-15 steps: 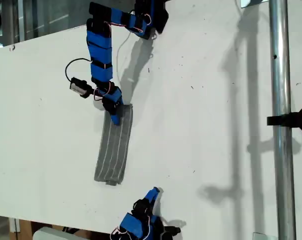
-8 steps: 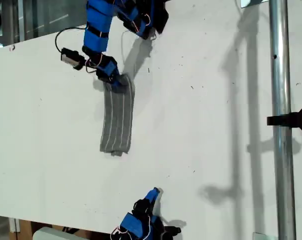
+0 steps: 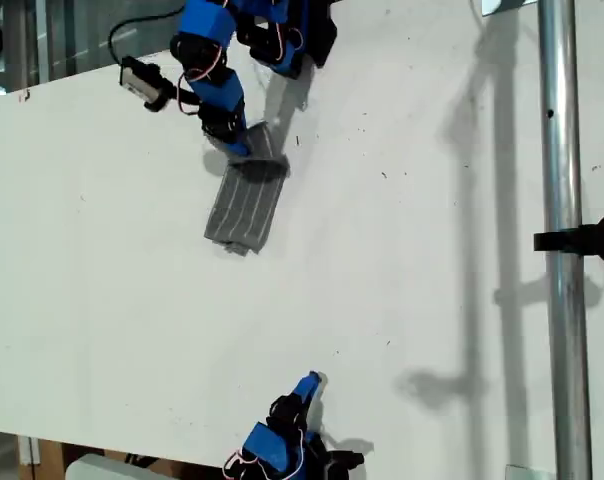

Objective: Grasp corners of a towel and fold twice.

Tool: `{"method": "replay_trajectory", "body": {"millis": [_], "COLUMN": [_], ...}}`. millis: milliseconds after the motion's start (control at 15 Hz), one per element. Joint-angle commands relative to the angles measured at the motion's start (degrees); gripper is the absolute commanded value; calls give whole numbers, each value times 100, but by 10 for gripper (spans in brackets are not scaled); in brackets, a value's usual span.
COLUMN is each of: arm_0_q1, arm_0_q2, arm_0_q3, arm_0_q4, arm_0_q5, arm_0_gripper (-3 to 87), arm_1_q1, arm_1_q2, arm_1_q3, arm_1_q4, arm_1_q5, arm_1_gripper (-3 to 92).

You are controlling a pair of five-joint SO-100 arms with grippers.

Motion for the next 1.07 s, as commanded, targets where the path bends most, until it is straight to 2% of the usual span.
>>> {"method": "replay_trajectory", "body": {"millis": [0, 267, 333, 400, 467, 533, 600, 667, 800, 933, 1000], "arm_0_q1": [53, 62, 62, 62, 62, 62, 35, 18, -18, -97, -141], "arm_0_q2": [35, 35, 35, 35, 35, 35, 35, 35, 35, 35, 35], "arm_0_q3": [-44, 0, 26, 53, 79, 105, 114, 114, 193, 325, 404], "arm_0_q4": [-141, -167, -185, -193, -202, -246, -255, -255, -255, -246, -255], "arm_0_q5": [9, 18, 18, 9, 0, 9, 35, 53, 35, -18, 26], "arm_0_gripper": [-27, -27, -27, -27, -27, -27, -27, -27, -26, -26, -26], "arm_1_q1": [-62, 35, 0, -9, 53, 114, 281, 483, 809, 984, 967], "arm_1_q2": [-2101, -4386, -4755, -5019, -5071, -4948, -4843, -4693, -3990, -3032, -2391], "arm_1_q3": [-1819, -3331, -3349, -3401, -3665, -3999, -4359, -4676, -4896, -4403, -3647], "arm_1_q4": [-967, -1978, -2338, -2619, -2663, -2716, -2681, -2681, -2417, -1169, -562], "arm_1_q5": [-369, -765, -765, -791, -896, -1151, -1178, -1178, -1178, -1336, -1292], "arm_1_gripper": [-3, -3, 31, 246, 343, 316, 184, 138, 137, 101, 49]}}
